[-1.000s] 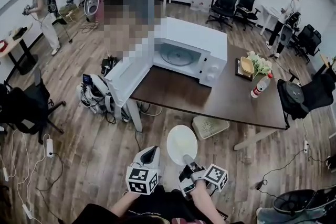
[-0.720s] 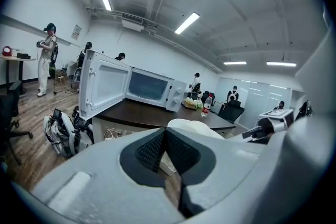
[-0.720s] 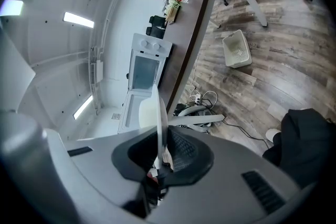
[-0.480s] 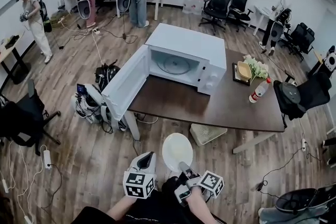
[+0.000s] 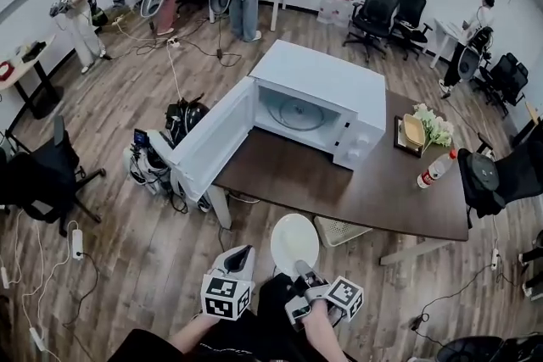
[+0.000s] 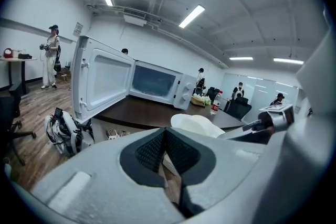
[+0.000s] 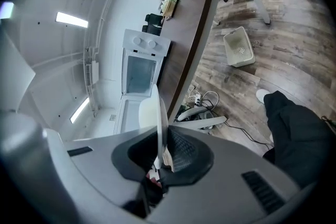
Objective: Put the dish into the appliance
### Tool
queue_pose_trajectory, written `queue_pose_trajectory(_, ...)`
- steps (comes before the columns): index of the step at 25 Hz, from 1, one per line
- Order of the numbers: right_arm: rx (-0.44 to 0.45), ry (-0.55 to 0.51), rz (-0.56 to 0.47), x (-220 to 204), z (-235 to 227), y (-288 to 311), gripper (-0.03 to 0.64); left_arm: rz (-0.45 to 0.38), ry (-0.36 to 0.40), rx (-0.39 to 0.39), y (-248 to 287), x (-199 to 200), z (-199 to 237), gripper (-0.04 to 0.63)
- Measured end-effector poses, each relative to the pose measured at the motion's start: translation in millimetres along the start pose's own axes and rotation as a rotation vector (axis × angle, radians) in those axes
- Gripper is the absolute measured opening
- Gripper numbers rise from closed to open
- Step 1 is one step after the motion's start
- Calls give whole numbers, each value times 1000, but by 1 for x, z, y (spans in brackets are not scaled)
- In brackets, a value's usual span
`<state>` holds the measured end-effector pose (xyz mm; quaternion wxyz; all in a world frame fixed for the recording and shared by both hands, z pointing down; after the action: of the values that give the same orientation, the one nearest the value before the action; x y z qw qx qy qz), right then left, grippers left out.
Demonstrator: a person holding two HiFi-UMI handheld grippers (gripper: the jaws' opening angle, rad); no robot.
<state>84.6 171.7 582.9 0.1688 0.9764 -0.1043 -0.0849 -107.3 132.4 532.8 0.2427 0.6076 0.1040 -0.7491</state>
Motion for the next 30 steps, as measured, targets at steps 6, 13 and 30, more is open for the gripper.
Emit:
queue_pose_trajectory(6, 4, -33, 60, 41, 10, 61, 43, -22, 45, 45, 50, 19, 3, 2)
queue_pose_trajectory(13, 18, -62, 105, 94, 34, 120, 41, -24, 9, 100, 116, 26, -2, 2)
queue_pose_trajectory(30, 38, -87, 207, 138, 67, 206, 41, -37, -44, 175, 211, 33, 4, 2)
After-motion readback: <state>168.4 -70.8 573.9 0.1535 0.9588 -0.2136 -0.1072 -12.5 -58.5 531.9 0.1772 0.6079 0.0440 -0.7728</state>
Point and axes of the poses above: the fingertips, and each gripper's own axes: y forward along the fingers, z to its left, x out of its top, the point moved 6 cm from there along -y, backward along the fingers, and after that the axes turned 15 degrees about -z, right-handed, at the moved point
